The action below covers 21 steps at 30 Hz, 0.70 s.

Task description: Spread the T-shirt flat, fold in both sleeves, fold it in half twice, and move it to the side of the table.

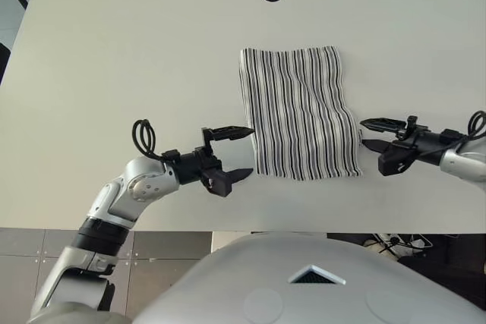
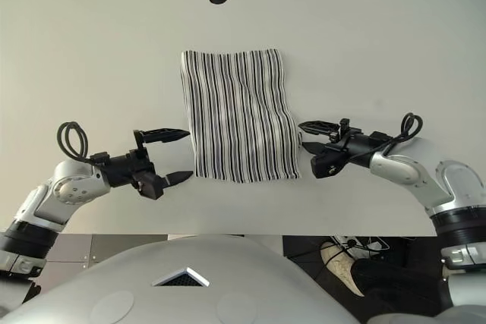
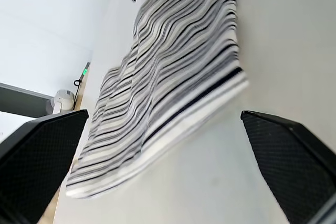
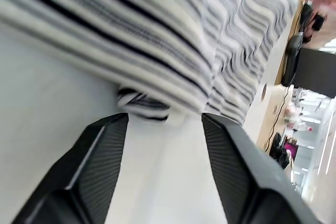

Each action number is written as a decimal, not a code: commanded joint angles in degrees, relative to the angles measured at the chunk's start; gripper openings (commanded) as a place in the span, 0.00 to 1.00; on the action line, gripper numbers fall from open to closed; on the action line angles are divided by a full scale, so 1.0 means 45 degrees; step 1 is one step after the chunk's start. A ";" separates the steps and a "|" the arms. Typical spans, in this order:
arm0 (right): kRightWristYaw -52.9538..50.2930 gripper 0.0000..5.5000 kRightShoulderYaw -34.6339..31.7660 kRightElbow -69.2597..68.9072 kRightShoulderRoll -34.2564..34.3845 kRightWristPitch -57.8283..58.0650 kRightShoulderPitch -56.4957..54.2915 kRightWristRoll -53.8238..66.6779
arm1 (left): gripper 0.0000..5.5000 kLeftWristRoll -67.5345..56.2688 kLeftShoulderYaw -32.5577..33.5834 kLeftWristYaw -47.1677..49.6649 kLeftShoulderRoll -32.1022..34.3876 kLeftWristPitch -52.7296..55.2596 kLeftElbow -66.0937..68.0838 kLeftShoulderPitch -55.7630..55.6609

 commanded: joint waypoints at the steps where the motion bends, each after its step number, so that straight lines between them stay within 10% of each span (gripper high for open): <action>1: 0.0842 0.59 0.0642 -0.0255 -0.0054 -0.0139 0.0406 0.0014 | 1.00 0.1374 -0.0936 -0.0248 0.0072 0.0177 0.1038 -0.0221; 9: 0.0384 0.66 0.1296 0.0634 0.1117 -0.0309 -0.0562 -0.0238 | 1.00 0.2017 -0.2067 0.0125 -0.0231 -0.0212 0.2476 -0.1482; 21: -0.0305 0.56 0.2067 0.1980 0.1332 -0.1573 -0.1480 -0.0469 | 0.64 0.2373 -0.3203 0.1033 -0.0235 -0.0723 0.4140 -0.2402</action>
